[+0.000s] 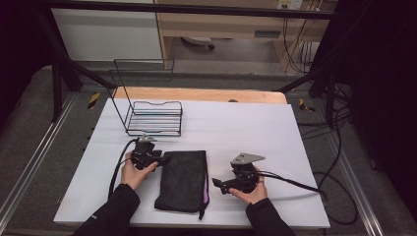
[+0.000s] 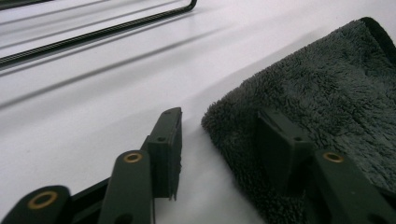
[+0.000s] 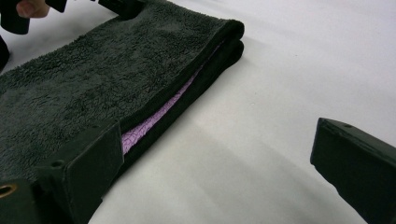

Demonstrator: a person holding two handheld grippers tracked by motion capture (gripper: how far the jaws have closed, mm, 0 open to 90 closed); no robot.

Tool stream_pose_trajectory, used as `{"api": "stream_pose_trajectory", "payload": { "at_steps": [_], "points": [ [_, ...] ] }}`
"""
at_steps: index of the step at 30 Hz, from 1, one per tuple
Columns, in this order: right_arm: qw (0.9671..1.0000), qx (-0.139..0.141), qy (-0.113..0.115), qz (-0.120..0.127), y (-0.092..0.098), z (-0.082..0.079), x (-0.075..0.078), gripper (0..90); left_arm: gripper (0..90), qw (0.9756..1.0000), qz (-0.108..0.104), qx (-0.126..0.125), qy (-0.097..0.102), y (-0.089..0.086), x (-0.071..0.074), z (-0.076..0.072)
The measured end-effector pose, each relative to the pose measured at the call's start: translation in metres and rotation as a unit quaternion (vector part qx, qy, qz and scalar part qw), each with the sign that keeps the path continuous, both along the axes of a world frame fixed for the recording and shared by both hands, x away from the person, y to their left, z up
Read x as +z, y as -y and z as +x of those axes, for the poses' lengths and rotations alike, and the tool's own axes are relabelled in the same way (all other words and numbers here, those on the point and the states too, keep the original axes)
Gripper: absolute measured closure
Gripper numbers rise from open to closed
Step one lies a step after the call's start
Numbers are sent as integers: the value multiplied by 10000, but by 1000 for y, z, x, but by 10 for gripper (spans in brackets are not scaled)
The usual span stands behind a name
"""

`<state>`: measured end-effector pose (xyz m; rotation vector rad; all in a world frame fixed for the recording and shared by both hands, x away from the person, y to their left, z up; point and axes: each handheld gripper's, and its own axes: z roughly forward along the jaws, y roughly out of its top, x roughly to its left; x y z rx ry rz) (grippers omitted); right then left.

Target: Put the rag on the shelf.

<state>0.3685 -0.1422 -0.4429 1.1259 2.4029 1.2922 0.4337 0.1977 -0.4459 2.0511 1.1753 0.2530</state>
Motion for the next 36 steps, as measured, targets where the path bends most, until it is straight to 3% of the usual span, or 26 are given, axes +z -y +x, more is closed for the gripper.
{"api": "stream_pose_trajectory", "payload": {
  "at_steps": [5, 11, 14, 20, 25, 29, 32, 33, 36],
  "points": [
    [10000, -55, 16, 75, 0, 4, 0, 37, 646, 9999, -131, -42, -64, 2, -2, 0],
    [9999, -102, -22, 93, -3, 6, 1, 38, 692, 9998, -148, -41, -82, 4, -2, -2],
    [9998, -137, -43, 124, -9, 9, 3, 40, 724, 9997, -202, -37, -127, 4, -3, -2],
    [9998, -190, -48, 39, -27, 22, 9, 73, 765, 9999, -99, -19, -86, 7, -1, -4],
    [9993, -376, -29, 72, -42, 42, 13, 128, 771, 9999, -87, -40, -69, 7, -2, -4],
    [9981, -569, -214, -1, -55, 62, 5, 219, 771, 9999, -112, -63, -62, 7, -2, -4],
    [9979, -595, -254, -84, -58, 67, -2, 277, 770, 9999, -83, -86, -12, 7, -2, -4],
    [9974, -629, -320, -126, -60, 71, -8, 344, 770, 9999, -73, -92, 3, 7, -2, -5],
    [9972, -639, -346, -170, -61, 71, -12, 367, 769, 9999, -76, -103, 20, 7, -3, -5]
  ]
}}
